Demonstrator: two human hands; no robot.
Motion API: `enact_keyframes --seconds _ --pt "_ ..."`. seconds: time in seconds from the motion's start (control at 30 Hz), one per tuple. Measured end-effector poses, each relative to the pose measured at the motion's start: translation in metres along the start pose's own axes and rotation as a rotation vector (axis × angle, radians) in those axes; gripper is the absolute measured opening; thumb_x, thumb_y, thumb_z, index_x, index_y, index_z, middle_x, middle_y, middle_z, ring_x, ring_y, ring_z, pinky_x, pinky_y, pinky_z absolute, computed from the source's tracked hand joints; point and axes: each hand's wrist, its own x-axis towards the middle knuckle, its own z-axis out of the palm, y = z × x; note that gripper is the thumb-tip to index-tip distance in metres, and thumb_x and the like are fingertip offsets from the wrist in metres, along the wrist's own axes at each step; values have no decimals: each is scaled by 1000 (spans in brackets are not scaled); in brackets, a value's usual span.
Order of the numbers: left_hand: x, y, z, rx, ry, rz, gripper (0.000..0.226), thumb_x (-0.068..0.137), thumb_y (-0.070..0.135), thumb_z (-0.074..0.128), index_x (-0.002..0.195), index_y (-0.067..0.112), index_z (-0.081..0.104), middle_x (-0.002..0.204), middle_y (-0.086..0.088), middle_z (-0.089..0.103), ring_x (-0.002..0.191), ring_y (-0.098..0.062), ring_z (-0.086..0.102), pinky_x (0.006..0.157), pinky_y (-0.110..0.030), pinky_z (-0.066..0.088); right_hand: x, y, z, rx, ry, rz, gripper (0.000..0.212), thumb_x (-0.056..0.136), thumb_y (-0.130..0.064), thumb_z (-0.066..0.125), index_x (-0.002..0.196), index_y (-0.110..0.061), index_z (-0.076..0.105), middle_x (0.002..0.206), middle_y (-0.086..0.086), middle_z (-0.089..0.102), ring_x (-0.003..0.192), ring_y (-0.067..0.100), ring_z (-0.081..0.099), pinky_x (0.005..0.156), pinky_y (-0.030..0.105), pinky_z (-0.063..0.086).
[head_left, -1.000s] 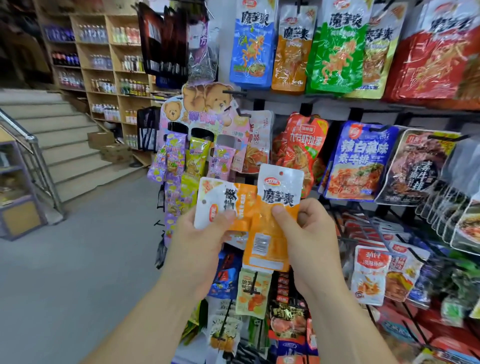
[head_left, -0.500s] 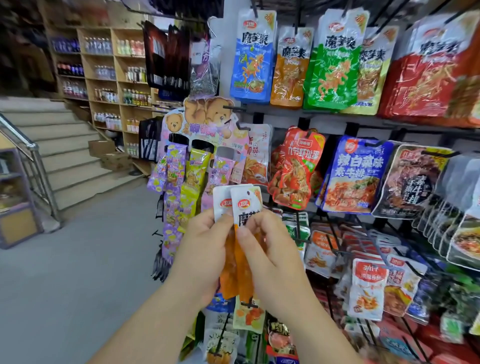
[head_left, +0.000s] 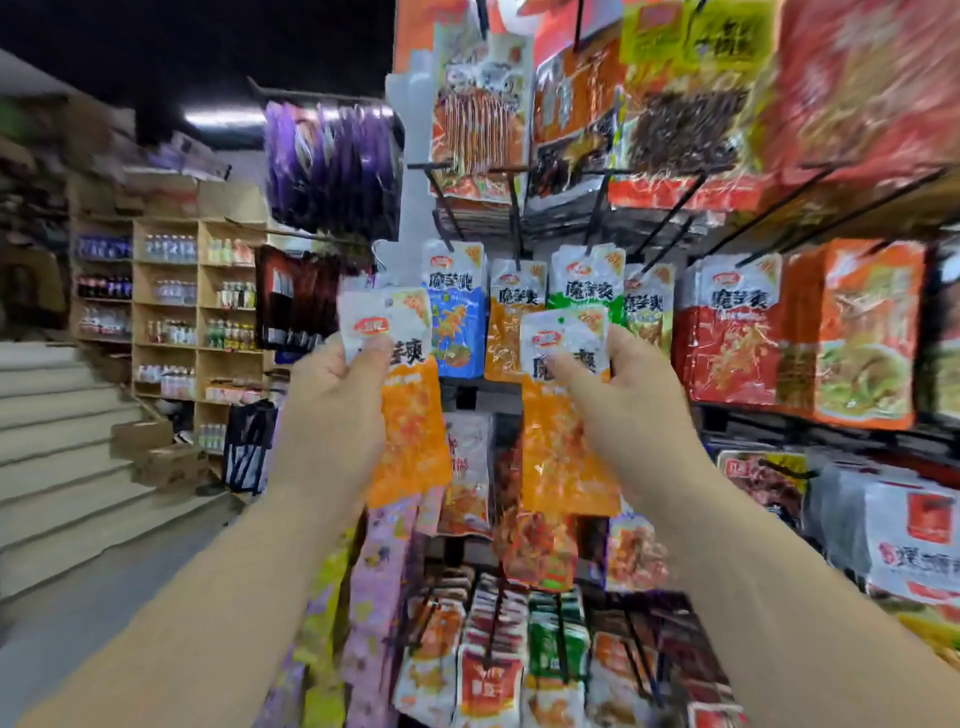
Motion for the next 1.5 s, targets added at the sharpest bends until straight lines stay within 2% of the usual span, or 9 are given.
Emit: enact_keyframes --seconds 0.13,0.2,0.43,0.57,0.73,0.87,1.03,1.27,1.5 --pt "34 -10 14 2 -48 -8 21 94 42 63 94 27 78 87 -16 66 81 -33 56 70 -50 48 54 -19 3 -42 69 -47 41 101 -35 63 73 -19 39 62 -2 38 55 19 37 56 41 38" --pt "40 -20 15 23 -58 -30 21 94 41 62 96 29 80 89 -16 69 82 -33 58 72 -51 49 74 -26 5 -30 48 -69 41 103 -33 60 69 -19 42 53 -9 37 51 20 36 52 41 37" --pt "49 -35 5 -36 -57 -64 35 109 22 51 91 28 81 88 -12 73 82 -33 63 75 -54 53 109 -42 30 -13 23 -115 51 105 -28 58 65 -19 29 57 -1 23 59 23 29 58 41 30" --pt "45 -38 3 1 -62 -27 36 110 25 52 90 36 80 86 -18 66 80 -35 55 72 -55 46 107 -41 41 67 34 -149 49 104 -31 57 81 12 46 63 10 32 58 25 30 56 40 32" --pt "42 -33 7 38 -103 -17 40 111 28 49 89 42 79 84 -12 73 78 -36 60 71 -74 52 109 -40 47 103 119 -92 39 105 -24 57 71 -11 45 49 -9 22 51 22 23 53 37 29" --pt "46 -38 6 3 -101 -39 35 110 29 49 95 39 79 88 -14 74 82 -36 61 72 -64 54 114 -42 50 134 172 -20 47 103 -23 59 63 -19 34 47 -11 18 51 21 19 54 37 25" --pt "45 -41 8 -45 -80 -61 34 110 27 50 95 38 79 94 -16 75 86 -36 63 82 -73 52 118 -46 48 123 150 12 42 102 -22 61 65 -11 45 43 -10 18 45 17 17 53 30 20" --pt "41 -38 6 -88 -74 -79 29 110 23 49 104 28 77 95 -8 79 88 -30 71 85 -58 57 121 -51 50 37 161 29 56 101 -21 60 54 -22 28 41 -12 16 39 12 13 40 21 10" --pt "42 -36 7 -101 -80 -82 28 111 22 48 104 26 75 90 -2 80 77 -18 75 69 -40 63 131 -52 48 -34 189 88 46 94 -21 62 55 -18 37 52 -1 27 53 22 24 55 36 23"
